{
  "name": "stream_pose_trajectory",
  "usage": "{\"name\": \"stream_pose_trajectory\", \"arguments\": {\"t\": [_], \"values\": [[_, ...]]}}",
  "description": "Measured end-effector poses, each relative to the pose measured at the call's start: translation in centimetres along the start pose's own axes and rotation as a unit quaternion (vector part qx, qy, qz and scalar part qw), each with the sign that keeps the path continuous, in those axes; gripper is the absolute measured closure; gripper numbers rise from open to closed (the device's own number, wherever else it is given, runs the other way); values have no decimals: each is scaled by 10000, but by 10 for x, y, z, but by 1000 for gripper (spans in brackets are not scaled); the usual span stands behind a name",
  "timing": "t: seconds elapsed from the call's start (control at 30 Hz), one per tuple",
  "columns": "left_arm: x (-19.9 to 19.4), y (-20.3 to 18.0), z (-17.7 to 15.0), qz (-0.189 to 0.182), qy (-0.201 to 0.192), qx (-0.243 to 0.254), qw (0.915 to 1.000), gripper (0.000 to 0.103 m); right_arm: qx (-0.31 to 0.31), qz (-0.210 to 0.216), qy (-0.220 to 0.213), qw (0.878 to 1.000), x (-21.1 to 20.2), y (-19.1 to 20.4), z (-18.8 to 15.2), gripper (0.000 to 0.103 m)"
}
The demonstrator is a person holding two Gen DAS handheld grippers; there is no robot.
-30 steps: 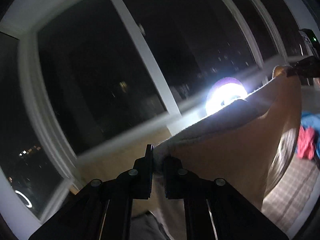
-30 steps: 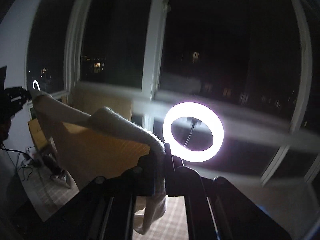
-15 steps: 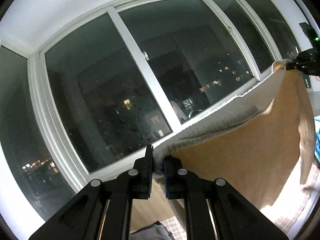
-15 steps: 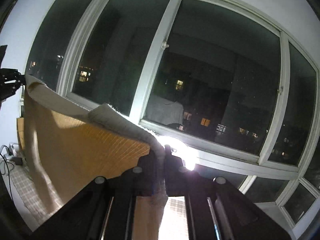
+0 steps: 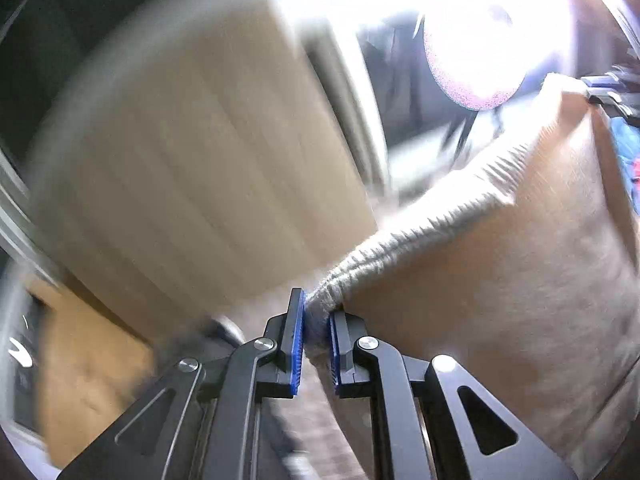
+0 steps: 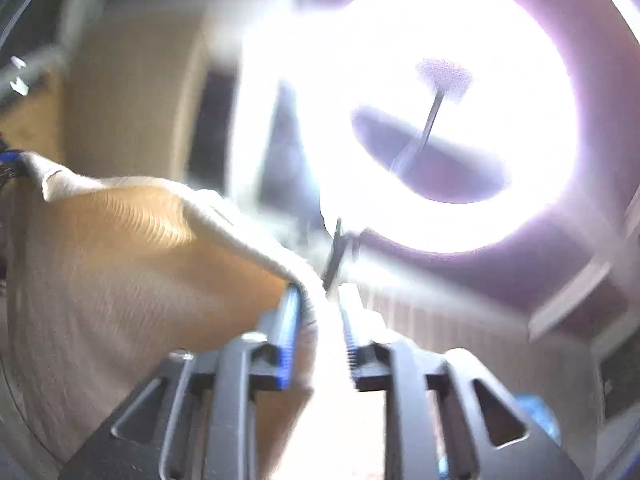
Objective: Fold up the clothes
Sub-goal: 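Raise the sweater by its hem with both grippers and spread it open, then lay the sweater flat on the bed and open both grippers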
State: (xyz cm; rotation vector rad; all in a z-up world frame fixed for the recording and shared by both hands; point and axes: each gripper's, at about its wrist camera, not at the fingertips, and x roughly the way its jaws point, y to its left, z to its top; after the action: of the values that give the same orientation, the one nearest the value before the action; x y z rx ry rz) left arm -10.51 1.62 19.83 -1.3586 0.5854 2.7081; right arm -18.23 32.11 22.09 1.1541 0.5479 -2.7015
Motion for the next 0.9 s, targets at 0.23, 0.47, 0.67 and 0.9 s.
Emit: {"name": "stream_pose_trajectory", "arguments": {"t": [0.23,0.47,0.67,0.9], "values": [[37,-3,-60,-346,174,-241,9990,91,969,976,625,9885,26,-41,-90,77],[27,41,-83,-440,338,-796,9953,87,1627,1565,867,9703,-16,-71,-169,65],[3,14,-167,-1099,815,-926,9863,78,1888,1917,929,9586,-53,-73,-216,65],[-34,0,-237,-1311,1043,-1364,9764,56,2109,1857,23,9597,-164,-126,-234,51]]}}
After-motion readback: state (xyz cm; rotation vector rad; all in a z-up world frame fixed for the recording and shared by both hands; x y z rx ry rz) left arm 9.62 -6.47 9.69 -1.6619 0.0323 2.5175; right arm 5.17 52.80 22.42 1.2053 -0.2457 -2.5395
